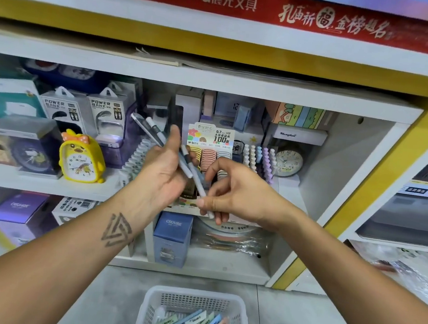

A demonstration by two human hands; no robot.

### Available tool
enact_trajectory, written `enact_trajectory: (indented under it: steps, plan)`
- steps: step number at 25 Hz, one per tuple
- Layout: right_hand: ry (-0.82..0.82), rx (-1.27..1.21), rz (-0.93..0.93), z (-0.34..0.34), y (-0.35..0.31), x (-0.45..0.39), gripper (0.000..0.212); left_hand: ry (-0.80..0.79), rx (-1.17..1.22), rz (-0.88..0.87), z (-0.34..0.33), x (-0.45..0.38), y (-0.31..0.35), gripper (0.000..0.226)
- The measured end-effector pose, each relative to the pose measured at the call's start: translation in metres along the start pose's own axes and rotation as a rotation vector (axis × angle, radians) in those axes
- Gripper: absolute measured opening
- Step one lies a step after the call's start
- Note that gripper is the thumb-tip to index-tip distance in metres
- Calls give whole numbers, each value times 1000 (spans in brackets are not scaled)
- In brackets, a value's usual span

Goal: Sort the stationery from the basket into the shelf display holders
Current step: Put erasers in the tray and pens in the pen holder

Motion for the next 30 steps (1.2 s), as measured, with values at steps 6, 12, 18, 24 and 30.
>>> enact_trajectory:
  steps: [6,12,18,24,30]
  plan:
    - [-16,14,2,25,0,14,110,-52,-36,79,4,-6,-2,18]
    - [66,-76,-9,55,1,27,122,-187,-126,118,-14,12,-25,18]
    - [183,-60,30,81,5,36,114,-294,-151,157,-26,23,-40,20]
    - [603,-3,199,141,2,57,62,-352,-270,217,-27,27,-53,19]
    - [859,376,186,149,19,55,25,-424,-395,338,-26,35,-69,24]
Point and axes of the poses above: each hand's wrist, its own x-axis away from the middle knuckle, its own z-axis out of the back of the hand, y = z × x, the point moved 6 cm from there along -x, towards the middle knuckle, and after that the axes turned 7 degrees about -z, right-handed, at the moved point
